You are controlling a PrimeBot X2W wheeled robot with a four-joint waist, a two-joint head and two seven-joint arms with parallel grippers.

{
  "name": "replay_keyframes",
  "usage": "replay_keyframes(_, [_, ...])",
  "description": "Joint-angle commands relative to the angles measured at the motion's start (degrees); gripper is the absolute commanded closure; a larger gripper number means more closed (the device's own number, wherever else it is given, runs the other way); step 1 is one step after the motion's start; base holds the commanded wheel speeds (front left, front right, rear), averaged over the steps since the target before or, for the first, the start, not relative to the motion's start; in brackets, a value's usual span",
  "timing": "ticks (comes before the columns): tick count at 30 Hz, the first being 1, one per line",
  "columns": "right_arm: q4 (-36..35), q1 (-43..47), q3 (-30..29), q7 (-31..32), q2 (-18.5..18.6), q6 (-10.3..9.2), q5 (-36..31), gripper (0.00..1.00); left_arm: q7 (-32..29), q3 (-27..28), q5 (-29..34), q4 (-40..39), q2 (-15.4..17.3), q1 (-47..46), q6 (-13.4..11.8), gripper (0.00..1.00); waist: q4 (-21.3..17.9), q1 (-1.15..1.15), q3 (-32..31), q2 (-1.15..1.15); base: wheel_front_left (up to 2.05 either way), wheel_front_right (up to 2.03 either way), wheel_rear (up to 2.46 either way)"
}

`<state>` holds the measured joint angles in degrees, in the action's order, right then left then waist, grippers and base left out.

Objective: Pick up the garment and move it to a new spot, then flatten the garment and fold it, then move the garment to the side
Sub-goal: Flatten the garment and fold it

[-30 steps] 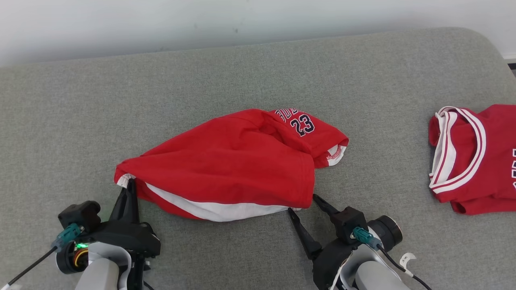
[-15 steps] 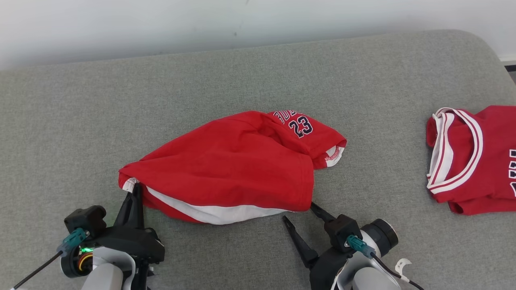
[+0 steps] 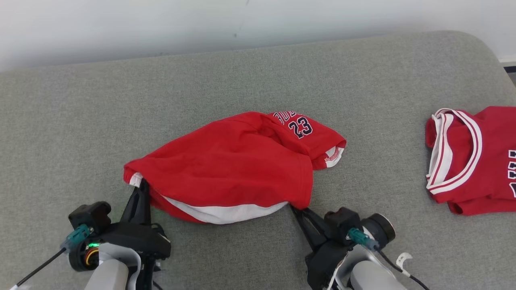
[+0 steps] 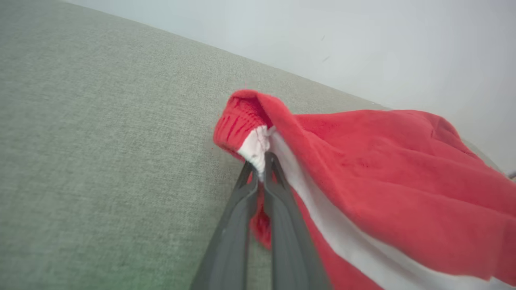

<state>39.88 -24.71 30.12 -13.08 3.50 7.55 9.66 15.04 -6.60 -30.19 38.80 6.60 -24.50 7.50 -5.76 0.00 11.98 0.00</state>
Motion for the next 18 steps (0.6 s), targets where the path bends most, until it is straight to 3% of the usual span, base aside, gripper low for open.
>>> replay_keyframes(1, [-1.6,-0.4,-0.2,-0.4,0.4,-0.16,1.4,1.0,0.1,-0.7,-1.3,-1.0,0.0,-0.4,-0.1,1.0,0.0,0.0,-0.3,0.0,0.0,0.0,0.0])
replay_keyframes(5, [-9.6,-0.7,0.3,1.4,1.8,-0.16,8.5,1.0,-2.5,-4.0,-7.3,-6.2,1.7,-1.6,-0.1,1.0,-0.4,0.0,-0.8,0.0,0.0,0.0,0.0])
replay_keyframes(12, [-30.9,-4.6,-3.3,12.0,8.0,-0.16,24.5,1.0,-13.9,-7.1,-18.3,-20.7,8.8,-5.7,-0.1,1.0,-1.5,0.0,-0.6,0.0,0.0,0.0,0.0])
replay_keyframes(15, [-36.2,-8.5,-6.4,17.8,10.3,-0.16,28.6,1.0,-19.7,-6.2,-23.2,-25.4,11.6,-9.3,-0.1,1.0,-2.1,0.0,0.7,0.0,0.0,0.0,0.0])
replay_keyframes(18, [-38.2,-13.4,-9.2,22.3,10.2,-0.16,31.8,1.0,-25.0,-5.1,-27.0,-28.0,13.0,-14.0,-0.3,1.0,-3.2,0.0,2.7,0.0,0.0,0.0,0.0])
